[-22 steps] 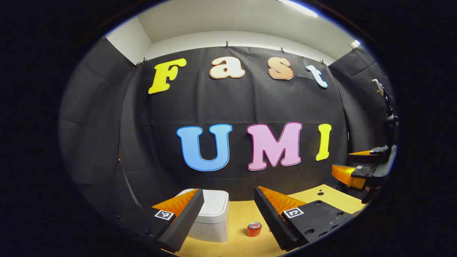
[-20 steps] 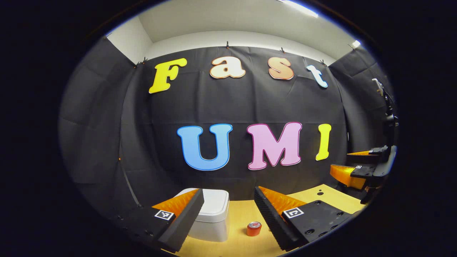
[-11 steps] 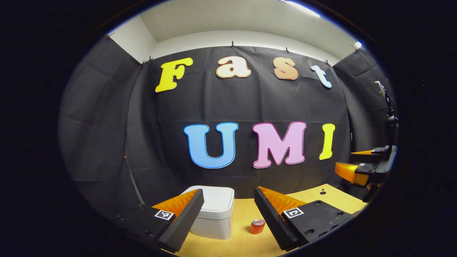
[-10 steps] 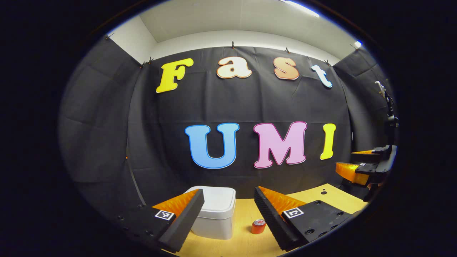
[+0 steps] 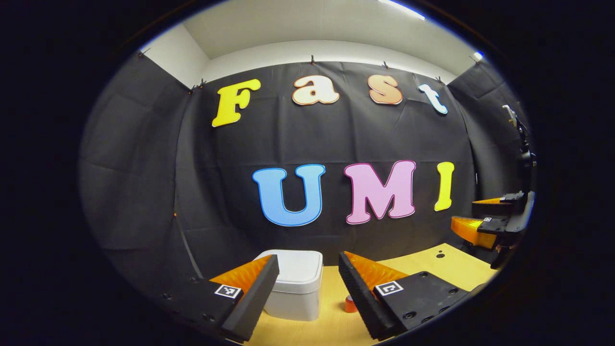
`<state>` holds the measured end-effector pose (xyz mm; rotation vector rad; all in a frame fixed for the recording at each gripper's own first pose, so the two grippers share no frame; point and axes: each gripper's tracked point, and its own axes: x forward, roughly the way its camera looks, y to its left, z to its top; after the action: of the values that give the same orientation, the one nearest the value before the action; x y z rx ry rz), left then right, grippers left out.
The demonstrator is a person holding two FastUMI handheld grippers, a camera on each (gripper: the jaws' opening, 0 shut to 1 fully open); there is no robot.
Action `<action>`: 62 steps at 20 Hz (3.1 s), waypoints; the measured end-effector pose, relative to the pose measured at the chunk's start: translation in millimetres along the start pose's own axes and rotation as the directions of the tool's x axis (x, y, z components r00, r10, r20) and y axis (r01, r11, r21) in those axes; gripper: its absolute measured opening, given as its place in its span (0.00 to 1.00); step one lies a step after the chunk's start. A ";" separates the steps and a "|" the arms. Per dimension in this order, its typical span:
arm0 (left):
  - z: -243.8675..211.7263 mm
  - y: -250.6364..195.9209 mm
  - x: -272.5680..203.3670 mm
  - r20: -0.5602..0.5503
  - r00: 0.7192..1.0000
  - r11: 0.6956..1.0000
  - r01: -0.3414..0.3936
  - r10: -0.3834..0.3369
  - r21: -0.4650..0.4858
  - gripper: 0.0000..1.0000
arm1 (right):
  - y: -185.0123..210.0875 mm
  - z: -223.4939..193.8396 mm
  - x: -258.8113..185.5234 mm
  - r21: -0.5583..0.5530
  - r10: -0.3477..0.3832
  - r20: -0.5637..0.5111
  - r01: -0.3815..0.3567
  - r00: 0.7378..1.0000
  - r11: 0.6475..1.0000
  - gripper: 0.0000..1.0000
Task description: Press the lid of the desktop garbage bin to open it, pick up the crumpled paper on the desktop and throw it into the bin, then pick up the pop can on the desktop and drop it into the bin, and finally close the garbage bin lid.
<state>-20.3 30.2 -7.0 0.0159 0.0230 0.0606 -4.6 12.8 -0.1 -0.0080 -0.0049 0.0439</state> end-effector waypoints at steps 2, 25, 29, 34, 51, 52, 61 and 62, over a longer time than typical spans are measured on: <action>-4.6 -0.4 0.7 -0.015 1.000 1.000 0.020 -0.020 -0.017 0.85 | 0.1 0.8 1.2 -0.004 -0.002 0.001 0.002 1.000 1.000 0.97; -135.2 82.2 165.8 -0.305 0.949 0.996 0.055 -0.074 -0.071 0.05 | -22.1 -4.9 14.7 -0.079 -0.092 -0.017 0.090 0.996 0.993 0.97; -167.7 78.3 175.8 -0.393 0.915 0.995 0.065 -0.091 -0.078 0.05 | -24.6 -14.3 16.9 -0.081 -0.102 -0.040 0.098 0.994 0.992 0.96; -182.7 79.7 169.4 -0.438 0.896 0.997 0.064 -0.075 -0.041 0.06 | -23.8 -24.2 21.0 -0.074 -0.102 -0.069 0.097 0.992 0.993 0.97; -80.0 88.8 164.8 -0.195 0.980 1.000 0.027 -0.025 0.007 0.05 | -18.5 -40.4 22.4 -0.061 -0.051 -0.112 0.044 0.992 0.997 0.97; -75.4 89.1 160.4 -0.186 0.982 1.000 0.024 -0.021 0.015 0.05 | -17.6 -40.5 22.3 -0.061 -0.047 -0.111 0.040 0.993 0.997 0.97; -16.1 82.3 88.5 -0.053 0.999 1.000 0.004 -0.006 -0.026 0.05 | -1.6 -70.2 45.2 -0.028 0.023 -0.153 -0.028 0.988 0.999 0.97; -14.6 81.1 79.4 -0.052 0.999 0.999 0.000 -0.002 -0.033 0.06 | 1.2 -78.2 50.5 -0.021 0.035 -0.168 -0.039 0.985 0.999 0.97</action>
<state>53.7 116.2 -22.0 -0.0190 0.0742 0.0602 46.1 15.6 -78.0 -0.0361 0.1631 0.0799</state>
